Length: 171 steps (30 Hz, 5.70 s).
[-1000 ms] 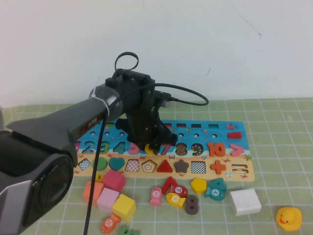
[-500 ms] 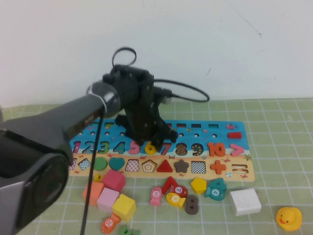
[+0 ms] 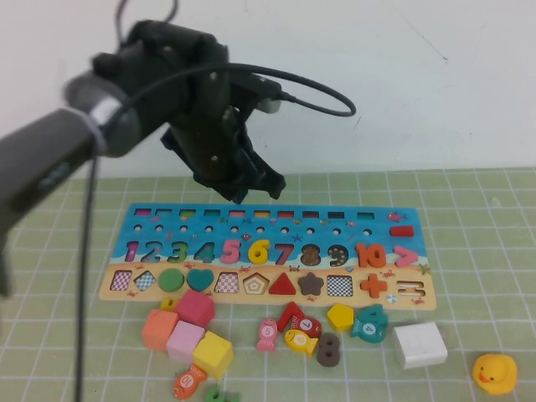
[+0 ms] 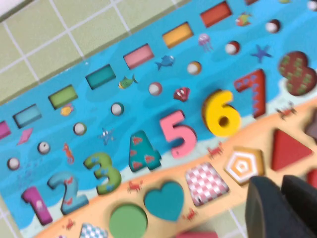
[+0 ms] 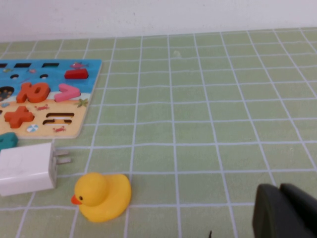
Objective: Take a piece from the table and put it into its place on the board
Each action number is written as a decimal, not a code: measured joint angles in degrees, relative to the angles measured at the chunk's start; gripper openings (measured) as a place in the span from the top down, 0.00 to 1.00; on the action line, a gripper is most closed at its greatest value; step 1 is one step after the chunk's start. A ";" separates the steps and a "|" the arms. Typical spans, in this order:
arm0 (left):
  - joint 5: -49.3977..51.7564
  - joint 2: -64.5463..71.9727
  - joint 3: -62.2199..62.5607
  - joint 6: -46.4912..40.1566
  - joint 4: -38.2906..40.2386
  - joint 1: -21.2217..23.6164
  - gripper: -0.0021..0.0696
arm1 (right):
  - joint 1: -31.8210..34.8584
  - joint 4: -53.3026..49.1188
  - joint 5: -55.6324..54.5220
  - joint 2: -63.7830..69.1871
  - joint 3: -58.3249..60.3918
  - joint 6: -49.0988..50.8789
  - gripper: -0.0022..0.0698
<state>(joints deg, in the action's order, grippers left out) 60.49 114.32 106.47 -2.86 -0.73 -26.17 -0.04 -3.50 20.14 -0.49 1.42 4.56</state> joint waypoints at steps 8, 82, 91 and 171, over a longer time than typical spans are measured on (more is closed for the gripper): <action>-4.27 -5.41 -8.03 0.20 3.45 -0.33 0.97 | 0.00 0.00 0.00 0.00 0.00 0.00 0.97; -21.76 -8.90 -20.95 -3.16 2.21 -3.55 0.97 | 0.00 0.00 0.00 0.00 0.00 0.00 0.97; -33.71 -37.45 -46.56 2.23 1.60 -6.06 0.97 | 0.00 0.00 0.00 0.00 0.00 0.00 0.97; -42.70 -114.87 -107.92 -4.91 6.12 27.44 0.97 | 0.00 0.00 0.00 0.00 0.00 0.00 0.97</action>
<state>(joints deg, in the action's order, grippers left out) 17.79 -0.55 -1.45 -7.77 5.39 1.27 -0.04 -3.50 20.14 -0.49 1.42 4.56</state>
